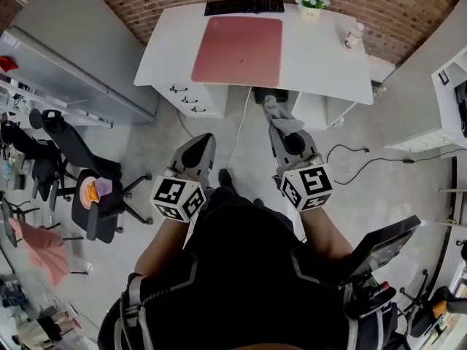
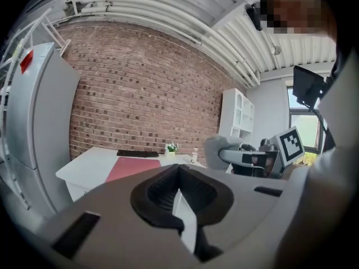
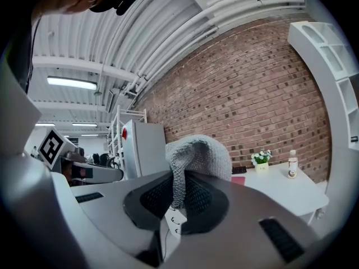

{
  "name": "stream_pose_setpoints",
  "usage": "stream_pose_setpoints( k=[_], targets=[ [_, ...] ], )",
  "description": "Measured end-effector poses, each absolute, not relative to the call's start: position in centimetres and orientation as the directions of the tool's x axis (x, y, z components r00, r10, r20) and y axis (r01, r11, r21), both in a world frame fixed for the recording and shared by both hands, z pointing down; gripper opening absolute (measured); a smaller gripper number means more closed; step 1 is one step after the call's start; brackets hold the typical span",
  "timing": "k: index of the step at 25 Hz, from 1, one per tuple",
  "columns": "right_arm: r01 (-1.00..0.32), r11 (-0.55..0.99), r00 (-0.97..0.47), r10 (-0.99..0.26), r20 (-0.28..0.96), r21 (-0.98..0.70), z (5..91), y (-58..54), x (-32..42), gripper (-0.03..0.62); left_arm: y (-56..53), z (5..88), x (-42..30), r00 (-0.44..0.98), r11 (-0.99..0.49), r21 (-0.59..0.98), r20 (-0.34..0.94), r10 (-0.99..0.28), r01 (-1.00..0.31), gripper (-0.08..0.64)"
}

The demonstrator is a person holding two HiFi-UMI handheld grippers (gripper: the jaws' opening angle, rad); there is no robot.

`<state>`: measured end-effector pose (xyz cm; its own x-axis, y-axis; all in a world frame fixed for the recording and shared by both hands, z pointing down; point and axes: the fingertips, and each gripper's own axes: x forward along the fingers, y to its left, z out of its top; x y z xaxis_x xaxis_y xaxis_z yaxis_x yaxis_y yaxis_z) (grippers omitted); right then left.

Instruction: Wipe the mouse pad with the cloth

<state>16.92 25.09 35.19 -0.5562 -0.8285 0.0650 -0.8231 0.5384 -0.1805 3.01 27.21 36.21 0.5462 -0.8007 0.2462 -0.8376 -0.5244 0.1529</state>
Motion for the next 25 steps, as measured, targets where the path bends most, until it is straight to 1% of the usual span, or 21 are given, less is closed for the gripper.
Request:
stream_pose_setpoints(
  k=[7, 13, 19, 22, 25],
  targets=[
    [-0.84, 0.524, -0.538, -0.838, 0.09, -0.141, 35.5, 19.8, 14.7, 0.029, 21.2, 37.2, 2.2, 0.598, -0.569, 0.186, 0.217, -0.772, -0.801, 0.005],
    [-0.847, 0.516, -0.529, -0.842, 0.107, -0.124, 34.9, 14.2, 12.0, 0.029, 14.9, 36.4, -0.2, 0.612, -0.589, 0.169, 0.224, -0.758, -0.791, 0.005],
    [-0.855, 0.5, -0.518, -0.833, 0.193, -0.139, 36.9, 9.3, 8.5, 0.029, 10.3, 37.6, -3.8, 0.606, -0.568, 0.215, 0.217, -0.765, -0.794, 0.005],
    [-0.84, 0.531, -0.541, -0.808, 0.234, -0.11, 38.1, 7.1, 6.0, 0.029, 8.0, 38.1, -6.6, 0.592, -0.538, 0.267, 0.196, -0.782, -0.799, 0.005],
    [-0.819, 0.567, -0.565, -0.773, 0.288, -0.083, 40.5, 4.9, 3.6, 0.029, 6.1, 39.5, -9.9, 0.542, -0.488, 0.259, 0.211, -0.813, -0.833, 0.005]
  ],
)
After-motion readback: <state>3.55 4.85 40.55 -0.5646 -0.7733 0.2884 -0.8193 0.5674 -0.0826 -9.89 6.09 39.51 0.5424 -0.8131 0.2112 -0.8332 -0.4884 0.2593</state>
